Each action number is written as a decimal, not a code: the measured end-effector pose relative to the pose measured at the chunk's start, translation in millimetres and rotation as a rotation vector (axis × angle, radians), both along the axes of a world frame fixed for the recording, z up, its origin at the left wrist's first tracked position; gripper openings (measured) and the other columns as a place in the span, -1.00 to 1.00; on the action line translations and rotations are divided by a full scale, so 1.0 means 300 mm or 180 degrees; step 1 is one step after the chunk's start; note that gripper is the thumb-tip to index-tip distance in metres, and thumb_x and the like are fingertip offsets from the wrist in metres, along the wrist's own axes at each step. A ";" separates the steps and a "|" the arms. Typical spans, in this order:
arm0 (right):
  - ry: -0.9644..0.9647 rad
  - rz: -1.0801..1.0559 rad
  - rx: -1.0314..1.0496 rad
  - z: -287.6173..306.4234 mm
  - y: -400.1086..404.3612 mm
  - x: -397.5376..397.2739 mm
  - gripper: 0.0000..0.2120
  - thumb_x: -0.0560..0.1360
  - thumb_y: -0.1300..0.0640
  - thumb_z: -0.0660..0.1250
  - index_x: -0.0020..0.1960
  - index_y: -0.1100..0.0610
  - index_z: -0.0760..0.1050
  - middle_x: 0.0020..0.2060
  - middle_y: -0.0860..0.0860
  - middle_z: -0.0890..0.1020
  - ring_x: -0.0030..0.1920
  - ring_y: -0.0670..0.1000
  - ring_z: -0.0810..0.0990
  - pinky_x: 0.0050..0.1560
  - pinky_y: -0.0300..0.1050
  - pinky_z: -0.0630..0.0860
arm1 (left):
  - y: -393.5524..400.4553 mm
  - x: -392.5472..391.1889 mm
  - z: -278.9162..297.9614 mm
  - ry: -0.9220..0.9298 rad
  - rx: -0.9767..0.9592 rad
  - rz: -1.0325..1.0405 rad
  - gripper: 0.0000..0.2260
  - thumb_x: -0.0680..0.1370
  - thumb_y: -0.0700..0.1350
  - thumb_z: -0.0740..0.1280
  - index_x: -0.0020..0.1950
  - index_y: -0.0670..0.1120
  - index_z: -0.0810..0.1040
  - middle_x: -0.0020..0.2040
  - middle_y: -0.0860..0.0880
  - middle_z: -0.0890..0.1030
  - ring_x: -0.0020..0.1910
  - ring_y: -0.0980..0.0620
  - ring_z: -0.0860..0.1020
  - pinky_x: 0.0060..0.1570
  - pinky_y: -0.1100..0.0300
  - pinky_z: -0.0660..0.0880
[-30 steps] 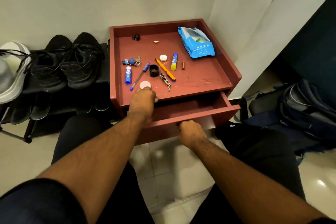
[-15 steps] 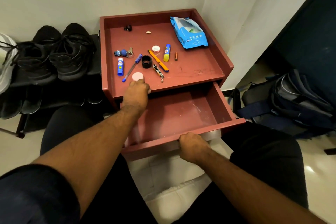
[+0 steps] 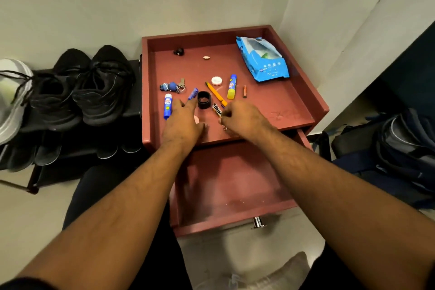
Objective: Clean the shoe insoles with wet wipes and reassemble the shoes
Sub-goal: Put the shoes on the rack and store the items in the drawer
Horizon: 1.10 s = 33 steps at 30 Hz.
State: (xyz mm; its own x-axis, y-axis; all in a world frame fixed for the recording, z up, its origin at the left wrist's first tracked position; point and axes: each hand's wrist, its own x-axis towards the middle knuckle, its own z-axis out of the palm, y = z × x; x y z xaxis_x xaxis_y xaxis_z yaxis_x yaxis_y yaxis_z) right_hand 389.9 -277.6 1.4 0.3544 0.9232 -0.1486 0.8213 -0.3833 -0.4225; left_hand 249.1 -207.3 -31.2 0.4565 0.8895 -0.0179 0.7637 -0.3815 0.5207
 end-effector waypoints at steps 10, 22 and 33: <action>-0.0455 -0.0365 -0.0114 -0.085 0.121 -0.023 -0.86 0.52 0.17 0.28 0.01 0.21 0.53 -0.09 0.16 0.57 -0.13 0.17 0.50 -0.20 -0.10 0.36 | 0.053 -0.003 -0.050 -0.0021 -0.0131 -0.0121 -0.69 0.50 -0.04 0.46 0.23 -0.06 0.60 0.24 -0.11 0.52 0.19 -0.13 0.51 0.04 0.14 0.39; 0.0872 0.1142 -0.1999 -0.323 -0.247 0.096 -0.90 0.43 0.33 0.40 -0.16 0.17 0.65 -0.38 -0.01 0.61 -0.39 -0.12 0.55 -0.22 -0.19 0.51 | -0.227 -0.026 -0.192 0.1971 -0.1250 -0.1903 -0.77 0.52 -0.24 0.30 0.17 -0.14 0.54 0.18 -0.17 0.58 0.11 -0.16 0.58 -0.07 0.10 0.48; 0.1061 0.0984 -0.2357 -0.569 -0.256 0.078 -0.77 0.34 0.34 0.52 -0.19 0.10 0.52 -0.30 0.03 0.60 -0.33 0.00 0.56 -0.27 -0.15 0.55 | -0.257 -0.057 -0.368 0.2389 -0.1099 -0.1737 -0.72 0.51 -0.22 0.38 0.22 -0.10 0.52 0.24 -0.18 0.56 0.17 -0.21 0.57 0.13 -0.02 0.55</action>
State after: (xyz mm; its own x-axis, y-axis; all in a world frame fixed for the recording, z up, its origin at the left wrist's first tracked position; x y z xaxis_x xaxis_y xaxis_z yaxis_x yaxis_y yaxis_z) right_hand 413.4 -354.5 -169.3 -0.0652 0.5957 -0.8006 0.8118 -0.4348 -0.3897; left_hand 231.9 -284.3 -141.5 0.5663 0.4520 -0.6892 0.7059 -0.6976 0.1225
